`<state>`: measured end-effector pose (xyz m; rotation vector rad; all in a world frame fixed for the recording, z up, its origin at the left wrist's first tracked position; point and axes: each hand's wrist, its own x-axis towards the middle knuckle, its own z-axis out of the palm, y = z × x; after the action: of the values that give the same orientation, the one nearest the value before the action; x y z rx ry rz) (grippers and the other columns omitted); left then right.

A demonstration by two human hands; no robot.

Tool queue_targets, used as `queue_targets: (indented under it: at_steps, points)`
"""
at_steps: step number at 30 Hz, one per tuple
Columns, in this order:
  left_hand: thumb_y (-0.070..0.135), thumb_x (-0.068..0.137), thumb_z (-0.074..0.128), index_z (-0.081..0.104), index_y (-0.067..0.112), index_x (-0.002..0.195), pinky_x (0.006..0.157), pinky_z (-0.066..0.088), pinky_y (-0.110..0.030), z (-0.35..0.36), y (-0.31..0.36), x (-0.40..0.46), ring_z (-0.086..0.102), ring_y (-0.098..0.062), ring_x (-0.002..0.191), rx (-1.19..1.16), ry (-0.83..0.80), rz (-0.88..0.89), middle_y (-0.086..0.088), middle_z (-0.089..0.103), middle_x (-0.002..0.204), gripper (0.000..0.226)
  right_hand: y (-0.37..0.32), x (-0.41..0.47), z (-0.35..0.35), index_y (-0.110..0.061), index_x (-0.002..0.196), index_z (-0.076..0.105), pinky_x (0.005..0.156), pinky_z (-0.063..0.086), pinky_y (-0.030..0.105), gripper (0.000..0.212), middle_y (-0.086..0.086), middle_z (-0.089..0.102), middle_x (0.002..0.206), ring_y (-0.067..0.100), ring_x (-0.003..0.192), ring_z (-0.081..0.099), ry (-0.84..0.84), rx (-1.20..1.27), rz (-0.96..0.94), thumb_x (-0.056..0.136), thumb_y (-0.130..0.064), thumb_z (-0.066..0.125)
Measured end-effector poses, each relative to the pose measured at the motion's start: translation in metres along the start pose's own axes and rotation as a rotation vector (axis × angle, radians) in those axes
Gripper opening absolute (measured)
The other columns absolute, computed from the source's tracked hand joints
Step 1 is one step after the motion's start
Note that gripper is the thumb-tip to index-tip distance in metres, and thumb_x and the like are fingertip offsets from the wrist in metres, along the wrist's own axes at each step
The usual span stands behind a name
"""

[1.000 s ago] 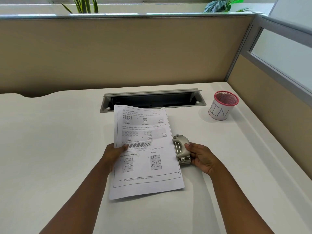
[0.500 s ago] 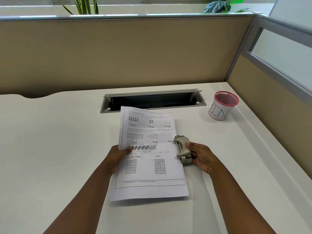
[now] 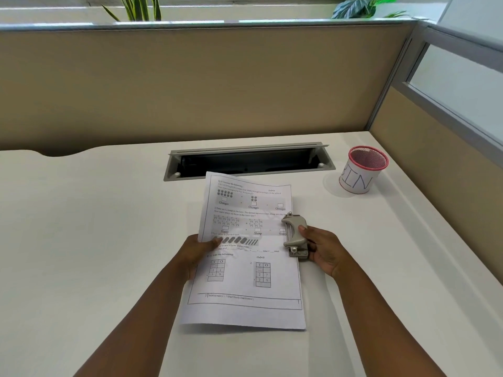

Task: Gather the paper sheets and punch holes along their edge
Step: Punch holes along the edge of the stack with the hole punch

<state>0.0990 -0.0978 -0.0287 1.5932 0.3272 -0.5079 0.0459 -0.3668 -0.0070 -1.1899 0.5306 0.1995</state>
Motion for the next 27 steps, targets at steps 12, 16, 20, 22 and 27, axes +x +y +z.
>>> queue_targets:
  at_steps: [12, 16, 20, 22, 27]
  points:
    - [0.012, 0.083, 0.066, 0.066, 0.01, 0.089, 0.051, 0.055, -0.022, -0.0046, -0.0036, 0.0026, 0.072, -0.012, 0.059, -0.03, -0.049, 0.022, 0.003, 0.075, 0.064, 0.006, 0.0024, -0.0005, -0.004, -0.01, 0.085, 0.065, 0.05, 0.057, 0.027, 0.009, 0.001, 0.072, 0.056, 0.014, 0.051, 0.069, -0.013, -0.004, 0.026, 0.089, -0.01, 0.056]
    - [0.012, 0.083, 0.067, 0.065, 0.01, 0.085, 0.046, 0.054, -0.02, -0.0042, -0.004, 0.0044, 0.071, -0.011, 0.055, -0.037, -0.04, 0.018, 0.004, 0.075, 0.06, 0.004, 0.0019, -0.0005, -0.0035, -0.01, 0.087, 0.065, 0.049, 0.058, 0.028, 0.01, 0.001, 0.072, 0.056, 0.014, 0.052, 0.07, -0.03, -0.005, 0.029, 0.089, -0.01, 0.056]
    - [0.009, 0.082, 0.068, 0.063, 0.01, 0.081, 0.043, 0.053, -0.02, -0.0051, -0.0019, 0.0053, 0.07, -0.009, 0.051, -0.049, -0.042, 0.002, 0.004, 0.074, 0.057, 0.005, 0.0002, -0.0011, -0.0034, -0.009, 0.086, 0.065, 0.047, 0.058, 0.027, 0.01, 0.002, 0.072, 0.056, 0.014, 0.051, 0.07, -0.033, -0.015, 0.039, 0.089, -0.009, 0.056]
    - [0.009, 0.082, 0.068, 0.063, 0.009, 0.083, 0.043, 0.053, -0.02, -0.0039, -0.0014, 0.0049, 0.07, -0.009, 0.051, -0.029, -0.049, -0.007, 0.005, 0.074, 0.057, 0.005, -0.0007, -0.0015, -0.0027, -0.009, 0.086, 0.064, 0.047, 0.057, 0.026, 0.009, 0.002, 0.072, 0.055, 0.014, 0.05, 0.07, -0.031, -0.025, 0.044, 0.089, -0.009, 0.056]
    - [0.01, 0.083, 0.067, 0.065, -0.001, 0.102, 0.079, 0.054, -0.034, -0.0035, 0.0006, -0.0002, 0.069, -0.026, 0.081, 0.033, -0.072, -0.029, -0.016, 0.073, 0.095, 0.022, -0.0056, -0.0041, 0.0022, -0.008, 0.082, 0.063, 0.04, 0.054, 0.024, 0.011, 0.003, 0.07, 0.05, 0.015, 0.045, 0.068, -0.036, -0.05, 0.056, 0.09, -0.007, 0.055]
